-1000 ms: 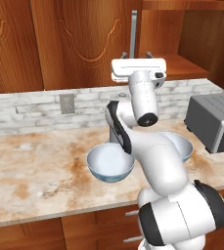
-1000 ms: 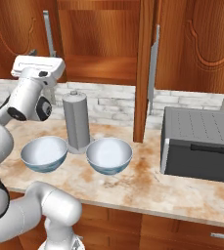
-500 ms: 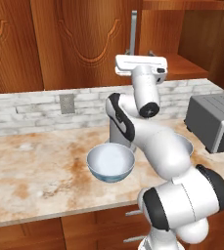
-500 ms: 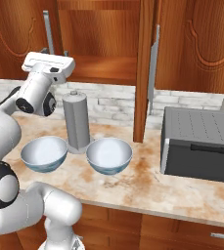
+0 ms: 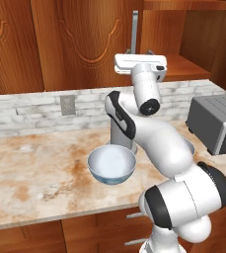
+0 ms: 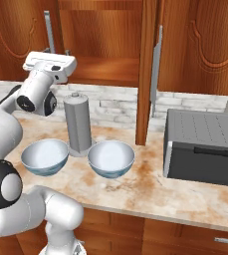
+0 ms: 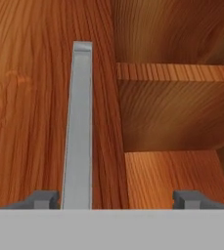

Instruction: Open the cabinet. Pick the bowls from the counter and place them in the cabinet. Then close the cabinet.

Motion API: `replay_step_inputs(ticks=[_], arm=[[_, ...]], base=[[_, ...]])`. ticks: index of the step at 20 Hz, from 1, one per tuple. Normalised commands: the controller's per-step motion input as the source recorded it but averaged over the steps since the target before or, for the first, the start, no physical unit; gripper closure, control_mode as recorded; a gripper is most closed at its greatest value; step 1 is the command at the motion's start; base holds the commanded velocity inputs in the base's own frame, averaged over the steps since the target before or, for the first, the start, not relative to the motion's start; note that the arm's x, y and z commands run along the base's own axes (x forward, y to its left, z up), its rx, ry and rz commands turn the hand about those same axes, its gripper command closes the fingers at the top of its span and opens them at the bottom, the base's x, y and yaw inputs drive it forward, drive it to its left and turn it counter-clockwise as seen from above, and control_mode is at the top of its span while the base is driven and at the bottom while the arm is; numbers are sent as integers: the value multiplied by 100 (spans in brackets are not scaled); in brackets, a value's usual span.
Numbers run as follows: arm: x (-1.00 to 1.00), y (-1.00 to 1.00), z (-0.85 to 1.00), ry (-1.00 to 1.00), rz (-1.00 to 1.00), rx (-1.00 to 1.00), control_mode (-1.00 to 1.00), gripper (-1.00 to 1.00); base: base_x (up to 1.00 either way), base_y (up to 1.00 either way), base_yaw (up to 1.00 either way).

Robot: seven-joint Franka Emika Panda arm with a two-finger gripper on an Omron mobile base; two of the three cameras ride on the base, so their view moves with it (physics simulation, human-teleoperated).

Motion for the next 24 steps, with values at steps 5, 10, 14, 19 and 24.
replay_step_inputs(ticks=[5,10,14,19,24], arm=[[23,14,0,1,-6,0,-100,-100],[43,30,-1,2,-12,0,-100,100],[26,46,0,0,-14,-1,-100,100],[28,24,0,0,-14,-1,-100,100],[90,-57,0,18,5,4,-100,100]], base=[[0,0,0],[0,0,0],[0,0,0],[0,0,0],[0,0,0]])
